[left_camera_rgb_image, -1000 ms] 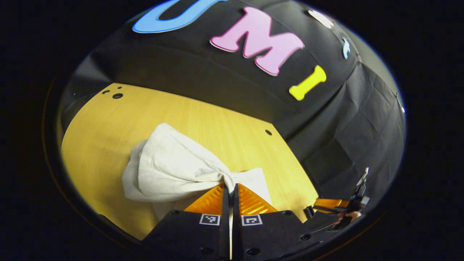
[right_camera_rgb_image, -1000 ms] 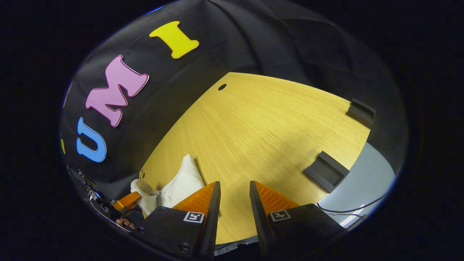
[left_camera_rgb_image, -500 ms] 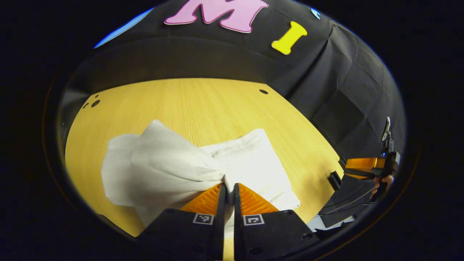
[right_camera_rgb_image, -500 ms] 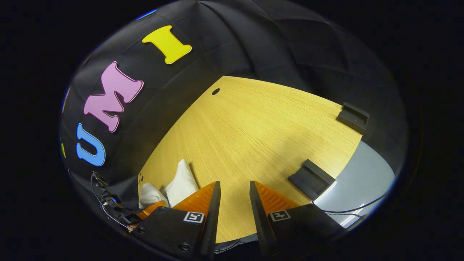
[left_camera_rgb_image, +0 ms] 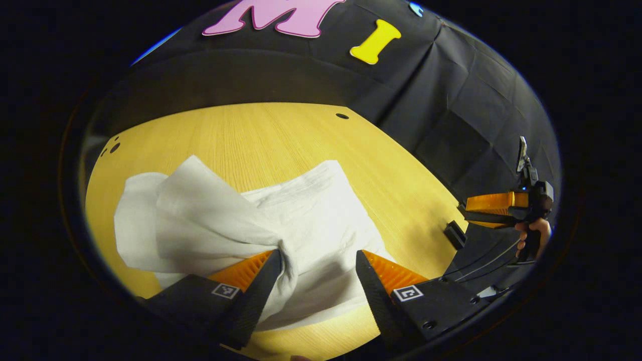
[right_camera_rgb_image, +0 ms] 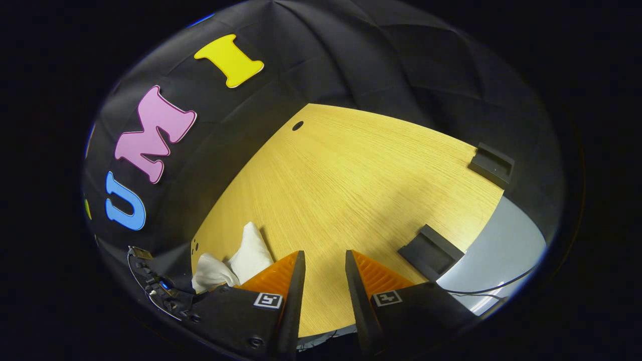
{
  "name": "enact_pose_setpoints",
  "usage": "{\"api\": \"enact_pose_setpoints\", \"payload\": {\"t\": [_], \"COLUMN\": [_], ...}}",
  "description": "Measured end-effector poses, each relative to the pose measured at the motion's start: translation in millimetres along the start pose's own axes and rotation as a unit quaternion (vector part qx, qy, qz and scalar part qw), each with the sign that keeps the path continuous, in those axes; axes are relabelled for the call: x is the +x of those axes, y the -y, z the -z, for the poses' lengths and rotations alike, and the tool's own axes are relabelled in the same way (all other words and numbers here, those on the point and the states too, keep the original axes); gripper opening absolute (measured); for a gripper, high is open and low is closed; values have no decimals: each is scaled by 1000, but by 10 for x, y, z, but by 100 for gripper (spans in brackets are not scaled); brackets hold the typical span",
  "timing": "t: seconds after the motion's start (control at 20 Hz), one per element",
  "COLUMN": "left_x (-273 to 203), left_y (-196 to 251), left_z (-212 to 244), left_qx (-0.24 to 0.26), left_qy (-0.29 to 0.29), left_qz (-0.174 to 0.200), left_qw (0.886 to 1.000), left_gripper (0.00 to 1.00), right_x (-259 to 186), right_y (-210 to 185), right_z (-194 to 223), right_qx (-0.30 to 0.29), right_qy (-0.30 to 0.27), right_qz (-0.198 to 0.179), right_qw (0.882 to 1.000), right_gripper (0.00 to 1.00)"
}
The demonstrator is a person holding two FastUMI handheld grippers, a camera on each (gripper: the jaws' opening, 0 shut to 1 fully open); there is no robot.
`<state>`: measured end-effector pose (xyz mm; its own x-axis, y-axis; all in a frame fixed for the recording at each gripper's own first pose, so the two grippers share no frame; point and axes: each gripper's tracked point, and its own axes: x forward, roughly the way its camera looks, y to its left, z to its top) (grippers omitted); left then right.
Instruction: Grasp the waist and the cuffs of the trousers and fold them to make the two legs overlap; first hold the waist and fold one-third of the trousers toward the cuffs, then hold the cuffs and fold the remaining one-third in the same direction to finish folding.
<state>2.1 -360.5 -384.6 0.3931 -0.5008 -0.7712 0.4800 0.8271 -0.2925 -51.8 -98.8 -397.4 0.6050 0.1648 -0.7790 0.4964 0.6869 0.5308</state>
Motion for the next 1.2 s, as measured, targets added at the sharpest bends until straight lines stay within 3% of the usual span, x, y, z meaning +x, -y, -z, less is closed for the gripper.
{"api": "enact_pose_setpoints", "payload": {"t": [0.05,0.4,0.75,0.9,1.1,1.15,1.2], "left_x": [-56,-390,-655,-833,-1180,-1273,-1367], "left_y": [18,48,434,362,114,27,-54], "left_z": [-20,225,667,605,282,179,88], "left_qx": [-10,-32,-58,-62,-110,-118,-125], "left_qy": [3,-5,-25,-6,45,60,74], "left_qz": [6,14,66,67,54,47,39], "left_qw": [1000,999,996,996,991,990,989], "left_gripper": [95,96,95,95,95,95,95], "right_x": [-1,3,-68,-138,-249,-271,-309], "right_y": [-32,-314,-610,-838,-1159,-1240,-1336], "right_z": [6,210,562,669,784,801,814], "right_qx": [-2,-18,-41,-52,-77,-82,-86], "right_qy": [-1,-10,-29,-26,-23,-22,-20], "right_qz": [-3,-24,-44,-72,-107,-114,-122], "right_qw": [1000,1000,998,996,991,990,989], "right_gripper": [50,50,50,50,50,41,50]}}
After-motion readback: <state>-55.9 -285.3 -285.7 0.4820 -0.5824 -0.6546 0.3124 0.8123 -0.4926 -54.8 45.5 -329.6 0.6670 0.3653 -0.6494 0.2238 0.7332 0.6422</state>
